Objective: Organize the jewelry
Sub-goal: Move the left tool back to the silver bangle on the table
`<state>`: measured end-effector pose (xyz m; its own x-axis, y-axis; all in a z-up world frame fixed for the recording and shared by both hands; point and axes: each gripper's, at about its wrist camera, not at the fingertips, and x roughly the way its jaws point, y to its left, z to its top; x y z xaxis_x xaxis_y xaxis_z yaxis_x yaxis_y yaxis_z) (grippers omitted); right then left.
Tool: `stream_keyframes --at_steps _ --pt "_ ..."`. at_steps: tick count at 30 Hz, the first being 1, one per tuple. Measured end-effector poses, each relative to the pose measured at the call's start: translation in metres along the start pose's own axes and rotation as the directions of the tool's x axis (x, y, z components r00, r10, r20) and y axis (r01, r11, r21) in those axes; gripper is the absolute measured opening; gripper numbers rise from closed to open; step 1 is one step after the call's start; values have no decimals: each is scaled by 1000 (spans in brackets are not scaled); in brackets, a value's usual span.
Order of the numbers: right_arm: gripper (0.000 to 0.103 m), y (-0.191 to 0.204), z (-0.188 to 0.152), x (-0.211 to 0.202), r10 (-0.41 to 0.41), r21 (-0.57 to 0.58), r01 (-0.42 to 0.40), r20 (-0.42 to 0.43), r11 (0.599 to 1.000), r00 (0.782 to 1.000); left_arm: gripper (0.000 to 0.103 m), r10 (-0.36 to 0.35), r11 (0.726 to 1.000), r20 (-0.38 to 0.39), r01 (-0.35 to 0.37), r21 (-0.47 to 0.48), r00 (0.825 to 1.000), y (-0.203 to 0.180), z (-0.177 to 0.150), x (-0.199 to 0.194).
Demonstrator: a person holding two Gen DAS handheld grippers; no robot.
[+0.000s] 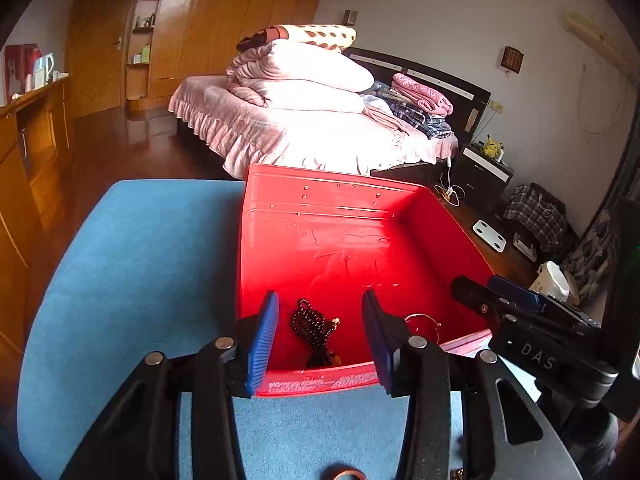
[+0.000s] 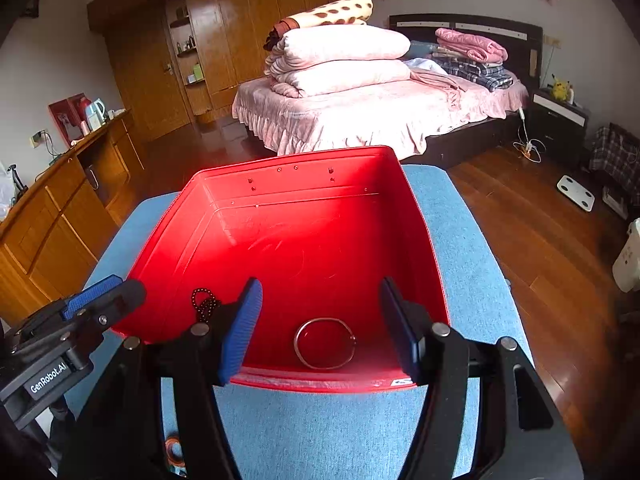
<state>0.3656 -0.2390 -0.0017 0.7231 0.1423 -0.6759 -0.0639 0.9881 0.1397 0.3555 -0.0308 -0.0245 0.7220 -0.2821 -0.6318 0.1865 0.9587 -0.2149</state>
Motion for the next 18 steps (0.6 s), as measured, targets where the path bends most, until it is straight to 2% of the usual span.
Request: stream_keyframes --at_steps 6,10,18 --pt "61 6 -9 -24 -13 -23 14 23 1000 1000 44 67 997 -17 -66 45 998 6 -25 -20" --pt "61 13 -23 -41 -29 -46 30 38 998 999 44 80 994 0 -80 69 997 3 -38 -42" --pt "61 13 -79 -72 -25 -80 29 60 996 998 45 113 986 64 -120 112 991 -11 -69 -85"
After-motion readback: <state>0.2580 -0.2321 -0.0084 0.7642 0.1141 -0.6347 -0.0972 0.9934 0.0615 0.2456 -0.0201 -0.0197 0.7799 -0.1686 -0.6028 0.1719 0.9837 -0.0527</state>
